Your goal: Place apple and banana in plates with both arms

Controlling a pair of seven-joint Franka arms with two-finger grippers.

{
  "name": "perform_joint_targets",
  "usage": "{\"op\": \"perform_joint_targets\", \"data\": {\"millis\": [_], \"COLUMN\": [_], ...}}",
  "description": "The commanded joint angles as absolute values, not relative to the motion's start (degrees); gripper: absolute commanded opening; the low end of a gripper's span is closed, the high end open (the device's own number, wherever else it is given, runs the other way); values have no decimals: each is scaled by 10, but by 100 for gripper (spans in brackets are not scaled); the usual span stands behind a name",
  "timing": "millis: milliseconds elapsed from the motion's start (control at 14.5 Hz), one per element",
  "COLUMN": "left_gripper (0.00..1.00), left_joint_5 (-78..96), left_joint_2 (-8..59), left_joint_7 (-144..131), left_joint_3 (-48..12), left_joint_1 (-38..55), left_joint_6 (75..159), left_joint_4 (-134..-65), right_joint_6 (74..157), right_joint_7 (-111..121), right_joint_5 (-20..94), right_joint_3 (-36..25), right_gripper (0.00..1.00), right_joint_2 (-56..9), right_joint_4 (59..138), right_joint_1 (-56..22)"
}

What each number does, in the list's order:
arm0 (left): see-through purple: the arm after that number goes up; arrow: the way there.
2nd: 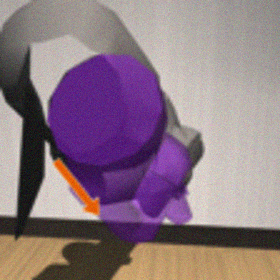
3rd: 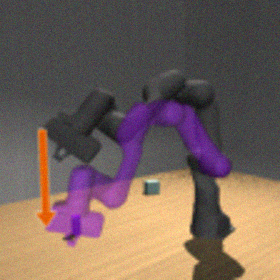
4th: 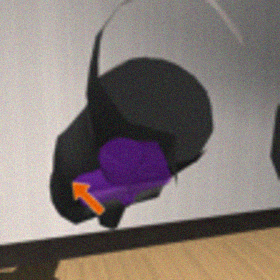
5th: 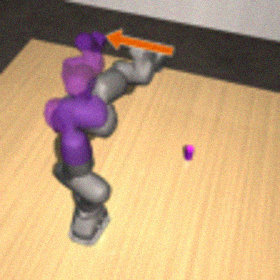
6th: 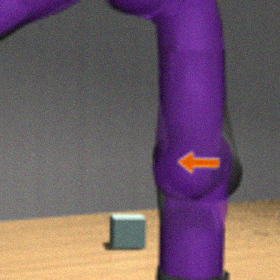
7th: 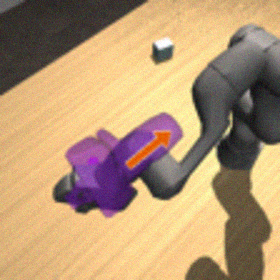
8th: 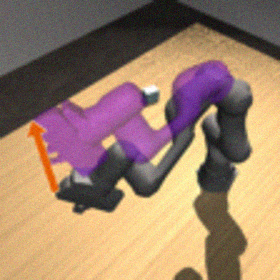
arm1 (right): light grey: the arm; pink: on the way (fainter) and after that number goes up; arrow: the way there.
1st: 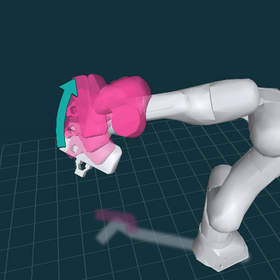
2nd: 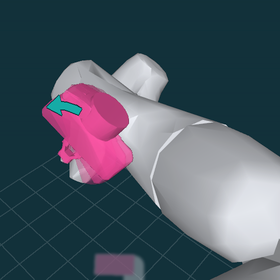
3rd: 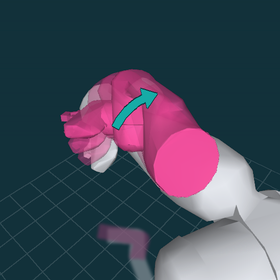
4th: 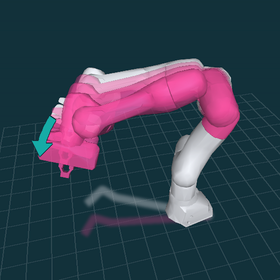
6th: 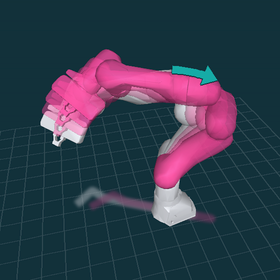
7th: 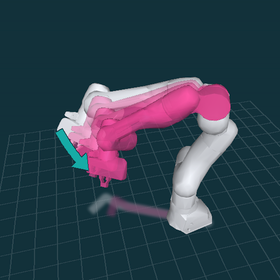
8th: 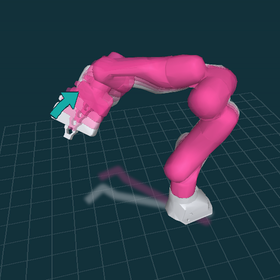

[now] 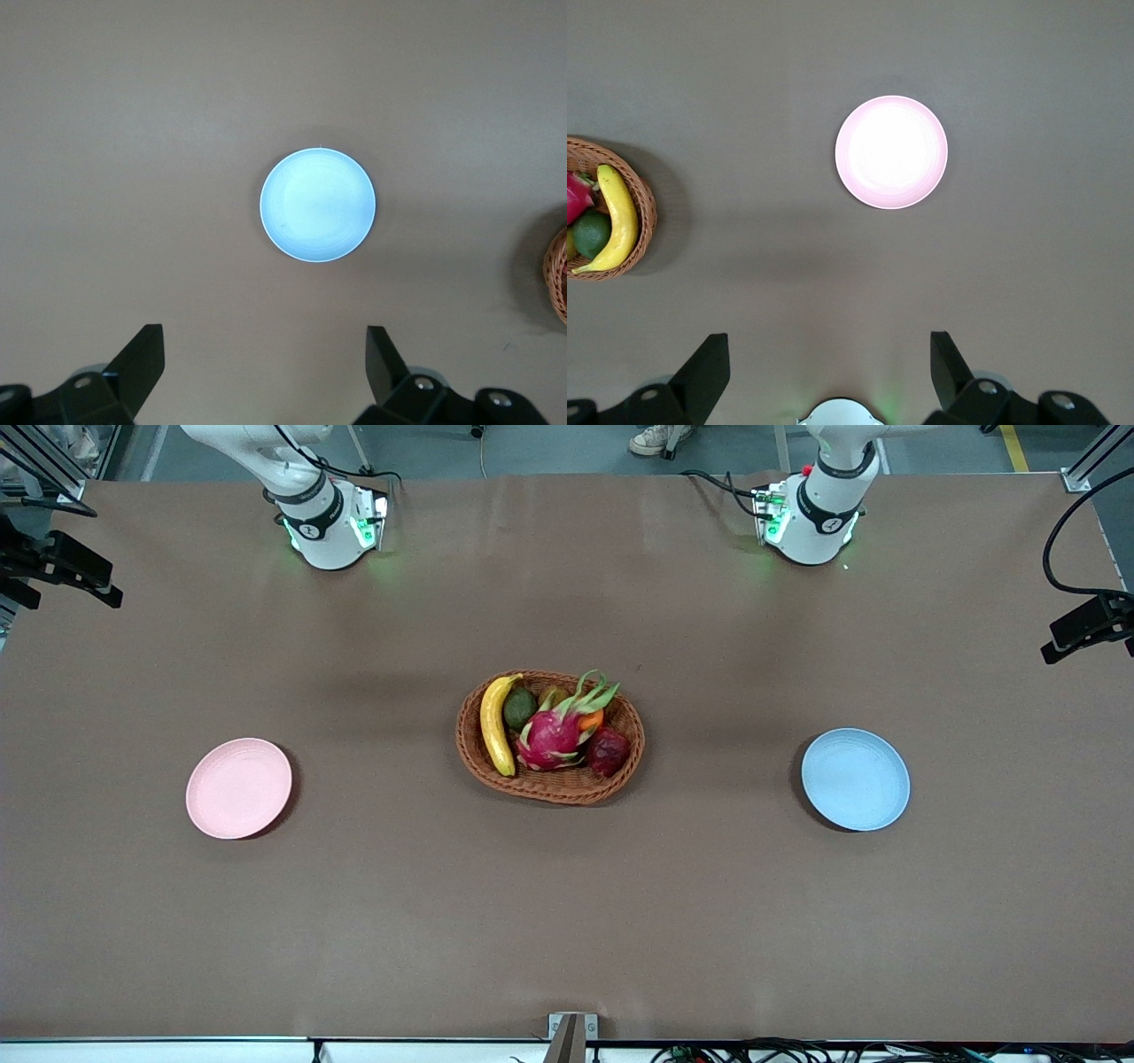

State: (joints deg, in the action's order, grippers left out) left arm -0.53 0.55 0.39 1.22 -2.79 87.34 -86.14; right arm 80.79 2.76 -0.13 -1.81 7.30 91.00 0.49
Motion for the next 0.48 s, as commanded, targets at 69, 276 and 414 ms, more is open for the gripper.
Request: {"op": "perform_joint_targets", "data": {"millis": [69, 276, 414], "left_gripper": [100, 100, 100], "left_joint_5": [1, 1, 2], "left_joint_2": [11, 11, 24], "left_joint_7": [6, 6, 5], "left_joint_3": [11, 11, 11], "left_joint_1": [-28, -30, -29], "left_joint_6": [882, 881, 881], "left_joint_4": [-849, -852, -853], "right_joint_6": [806, 807, 813], "right_joint_7": [29, 26, 26], "right_joint_5": [8, 4, -1], "right_joint_3": [-18, -17, -18], "right_gripper": [100, 100, 100], "right_joint_2": [86, 82, 66], "right_joint_4": [916, 903, 902], "right_joint_1": [8, 6, 11]}}
